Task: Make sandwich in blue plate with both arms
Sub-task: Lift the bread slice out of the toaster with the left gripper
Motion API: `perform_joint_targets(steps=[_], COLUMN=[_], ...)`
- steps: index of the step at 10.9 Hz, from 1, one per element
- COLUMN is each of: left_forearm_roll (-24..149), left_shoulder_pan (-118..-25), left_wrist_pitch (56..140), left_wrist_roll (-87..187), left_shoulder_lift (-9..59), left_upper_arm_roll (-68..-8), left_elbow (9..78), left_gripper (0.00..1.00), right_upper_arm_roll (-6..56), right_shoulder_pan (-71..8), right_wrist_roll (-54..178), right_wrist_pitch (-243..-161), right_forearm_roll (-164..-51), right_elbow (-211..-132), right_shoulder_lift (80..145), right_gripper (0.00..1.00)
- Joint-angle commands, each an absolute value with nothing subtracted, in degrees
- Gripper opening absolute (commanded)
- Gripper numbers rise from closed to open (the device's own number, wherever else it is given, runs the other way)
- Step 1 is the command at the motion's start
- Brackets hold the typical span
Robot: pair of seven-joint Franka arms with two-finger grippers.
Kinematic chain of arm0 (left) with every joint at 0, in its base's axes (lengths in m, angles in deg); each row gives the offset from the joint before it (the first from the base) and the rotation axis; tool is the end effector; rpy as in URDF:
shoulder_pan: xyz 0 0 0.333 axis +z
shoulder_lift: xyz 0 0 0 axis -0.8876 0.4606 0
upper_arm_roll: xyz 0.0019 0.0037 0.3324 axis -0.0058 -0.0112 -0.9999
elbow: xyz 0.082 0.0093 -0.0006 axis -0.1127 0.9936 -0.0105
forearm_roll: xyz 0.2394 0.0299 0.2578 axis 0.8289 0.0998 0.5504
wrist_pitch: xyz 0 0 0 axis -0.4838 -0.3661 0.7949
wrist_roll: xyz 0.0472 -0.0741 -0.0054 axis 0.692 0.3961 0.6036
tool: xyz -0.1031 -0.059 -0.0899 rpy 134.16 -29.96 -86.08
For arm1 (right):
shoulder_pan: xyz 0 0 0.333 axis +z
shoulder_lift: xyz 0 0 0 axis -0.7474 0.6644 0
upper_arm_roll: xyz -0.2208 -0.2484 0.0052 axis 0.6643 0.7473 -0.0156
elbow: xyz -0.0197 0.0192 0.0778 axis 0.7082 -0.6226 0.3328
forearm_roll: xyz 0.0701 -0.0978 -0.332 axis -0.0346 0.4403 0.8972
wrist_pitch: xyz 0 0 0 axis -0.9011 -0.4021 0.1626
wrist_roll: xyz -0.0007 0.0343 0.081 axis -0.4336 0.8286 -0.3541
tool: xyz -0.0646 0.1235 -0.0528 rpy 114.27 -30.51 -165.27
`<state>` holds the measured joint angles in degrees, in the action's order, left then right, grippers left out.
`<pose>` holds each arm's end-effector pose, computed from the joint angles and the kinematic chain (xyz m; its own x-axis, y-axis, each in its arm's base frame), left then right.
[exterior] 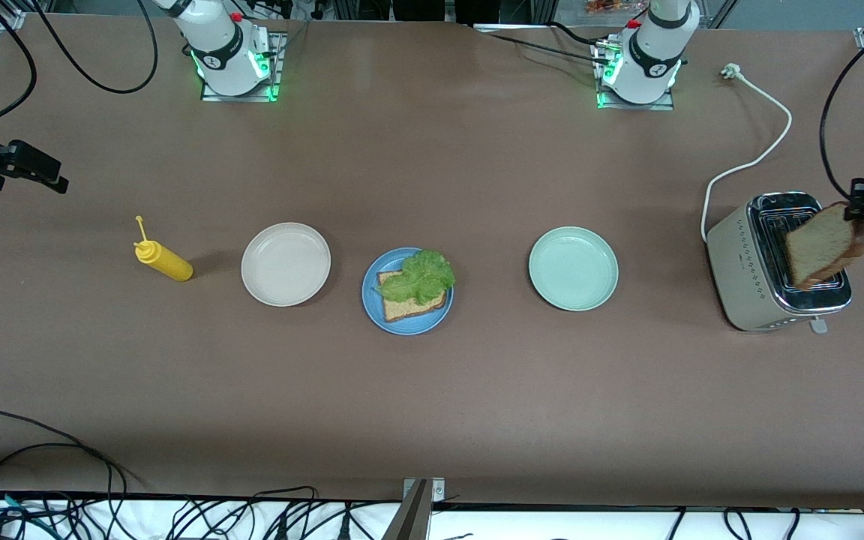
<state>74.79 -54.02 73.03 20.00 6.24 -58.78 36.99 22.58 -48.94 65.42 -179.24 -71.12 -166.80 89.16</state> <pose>0.5291 0.1124 0.5141 0.9653 -0.2111 -0.1538 -0.2139 -0.9769 -0.0019 0.5152 -0.0319 0.5740 0.9992 -0.0355 -0.0177 -0.0357 -0.9993 -0.0111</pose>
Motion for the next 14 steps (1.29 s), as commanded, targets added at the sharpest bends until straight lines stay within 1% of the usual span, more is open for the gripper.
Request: perform_joint_targets(steps=[1,4,6,8,12,14], left_forearm_roll=[68.9,63.9,59.9,54.1,46.4,37.8], left_shoulder_pan=[-55.1,-57.0,-57.8,-59.8,-65.5,-68.0], left_wrist_pitch=[72.0,72.2,72.3,73.3,80.3,85.6], left_wrist_roll=[26.7,35.7,39.1,39.7,40.4,40.3], left_shoulder_lift=[6.9,8.7,9.6,11.5,17.5,21.7], left_upper_arm_roll=[-55.1,-50.8,-49.1,-49.0,-49.0,-49.0], left_elbow=[36.7,37.1,37.1,37.2,37.0,36.8], left_gripper=[0.0,0.0,0.0,0.0,0.0,0.0], right_upper_arm_roll=[22.8,22.9,22.9,23.8,24.4,24.5], right_shoulder_pan=[-49.2,-49.3,-49.3,-49.5,-49.5,-49.5], right_wrist_roll=[64.5,64.1,64.8,64.6,64.1,64.0], right_wrist_pitch=[-177.8,-178.2,-177.8,-177.7,-178.3,-178.5], right_forearm_roll=[-71.4,-70.3,-70.1,-70.2,-70.5,-70.4], right_elbow=[-165.5,-165.4,-165.4,-165.4,-165.3,-165.3], right_shoulder_lift=[89.7,90.7,90.6,90.8,90.9,90.9], right_gripper=[1.0,1.0,1.0,1.0,1.0,1.0])
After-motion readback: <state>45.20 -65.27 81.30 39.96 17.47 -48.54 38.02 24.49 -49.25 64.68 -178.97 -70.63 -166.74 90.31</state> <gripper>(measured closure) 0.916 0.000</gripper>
